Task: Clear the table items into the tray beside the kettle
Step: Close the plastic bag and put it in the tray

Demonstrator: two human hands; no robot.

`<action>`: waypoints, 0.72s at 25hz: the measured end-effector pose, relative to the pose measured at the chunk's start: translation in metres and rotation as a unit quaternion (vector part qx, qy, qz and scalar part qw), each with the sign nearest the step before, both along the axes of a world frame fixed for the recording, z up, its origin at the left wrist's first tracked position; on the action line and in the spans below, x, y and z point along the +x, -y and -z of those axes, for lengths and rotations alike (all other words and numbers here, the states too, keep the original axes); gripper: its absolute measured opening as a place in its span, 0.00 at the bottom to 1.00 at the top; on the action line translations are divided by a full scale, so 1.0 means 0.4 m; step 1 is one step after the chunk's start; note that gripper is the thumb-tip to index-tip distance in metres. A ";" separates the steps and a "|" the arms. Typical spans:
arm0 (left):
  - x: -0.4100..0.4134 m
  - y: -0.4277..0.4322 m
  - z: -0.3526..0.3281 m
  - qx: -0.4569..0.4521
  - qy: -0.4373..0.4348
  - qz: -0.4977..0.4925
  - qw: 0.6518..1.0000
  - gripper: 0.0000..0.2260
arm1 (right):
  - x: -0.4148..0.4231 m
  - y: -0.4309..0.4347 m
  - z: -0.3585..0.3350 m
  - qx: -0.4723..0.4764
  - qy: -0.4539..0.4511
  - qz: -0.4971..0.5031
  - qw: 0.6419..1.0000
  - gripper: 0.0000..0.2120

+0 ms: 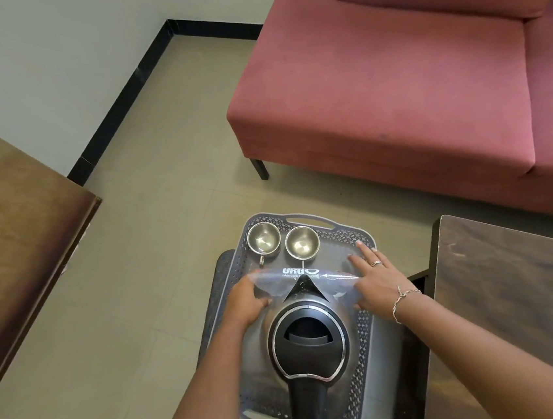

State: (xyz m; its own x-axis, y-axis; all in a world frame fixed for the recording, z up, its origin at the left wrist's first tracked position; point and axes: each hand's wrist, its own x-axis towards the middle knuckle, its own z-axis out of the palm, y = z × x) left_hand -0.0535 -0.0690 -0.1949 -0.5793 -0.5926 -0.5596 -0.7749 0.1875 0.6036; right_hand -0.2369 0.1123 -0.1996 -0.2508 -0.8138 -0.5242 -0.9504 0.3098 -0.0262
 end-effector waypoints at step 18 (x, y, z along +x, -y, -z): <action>0.101 -0.648 -0.444 -0.355 -0.171 0.041 0.918 0.22 | 0.125 -0.689 -0.279 -0.216 -0.113 0.254 0.936 0.24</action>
State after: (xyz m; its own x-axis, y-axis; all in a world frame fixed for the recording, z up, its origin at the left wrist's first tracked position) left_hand -0.0131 0.1900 -0.0173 -0.7076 -0.6848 0.1743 -0.5292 0.6769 0.5115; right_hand -0.1867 0.3879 -0.0878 -0.7283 -0.6826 -0.0602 -0.6792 0.7307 -0.0691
